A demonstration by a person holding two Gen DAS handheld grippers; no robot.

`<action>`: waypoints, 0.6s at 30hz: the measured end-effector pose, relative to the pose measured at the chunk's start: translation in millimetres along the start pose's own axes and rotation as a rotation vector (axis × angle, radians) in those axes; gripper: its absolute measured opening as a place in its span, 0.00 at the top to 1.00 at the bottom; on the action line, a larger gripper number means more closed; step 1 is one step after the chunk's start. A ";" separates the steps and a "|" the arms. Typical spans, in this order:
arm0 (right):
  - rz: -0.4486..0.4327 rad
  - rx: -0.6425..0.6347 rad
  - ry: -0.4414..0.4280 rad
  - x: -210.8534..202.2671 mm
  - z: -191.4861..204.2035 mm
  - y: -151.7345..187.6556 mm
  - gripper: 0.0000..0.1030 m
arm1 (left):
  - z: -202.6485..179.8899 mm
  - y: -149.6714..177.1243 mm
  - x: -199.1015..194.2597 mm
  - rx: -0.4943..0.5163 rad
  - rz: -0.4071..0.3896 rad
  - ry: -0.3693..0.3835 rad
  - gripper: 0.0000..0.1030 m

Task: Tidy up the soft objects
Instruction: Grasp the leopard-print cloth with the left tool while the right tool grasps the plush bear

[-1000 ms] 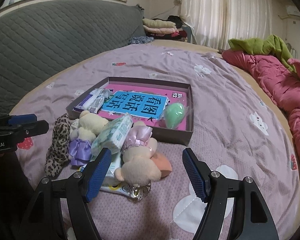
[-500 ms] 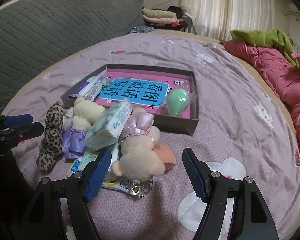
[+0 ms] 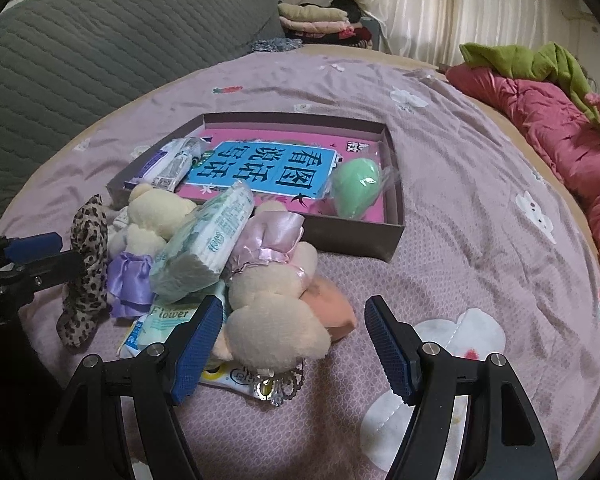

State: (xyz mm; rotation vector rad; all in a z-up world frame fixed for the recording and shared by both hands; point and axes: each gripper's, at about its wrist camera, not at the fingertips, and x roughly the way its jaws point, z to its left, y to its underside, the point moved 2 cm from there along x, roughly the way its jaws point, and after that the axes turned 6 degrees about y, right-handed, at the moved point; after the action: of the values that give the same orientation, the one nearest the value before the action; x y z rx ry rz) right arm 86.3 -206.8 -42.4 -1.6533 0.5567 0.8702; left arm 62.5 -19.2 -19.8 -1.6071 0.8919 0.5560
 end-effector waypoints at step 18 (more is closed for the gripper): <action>0.018 -0.086 0.029 18.0 13.4 -3.5 0.36 | 4.6 -7.5 19.1 -0.025 0.026 -0.029 0.41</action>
State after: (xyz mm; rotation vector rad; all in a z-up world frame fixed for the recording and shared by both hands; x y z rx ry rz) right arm 96.5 -191.5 -55.6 -1.7434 0.5622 0.8953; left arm 80.4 -19.1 -30.9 -1.6077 0.8881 0.6092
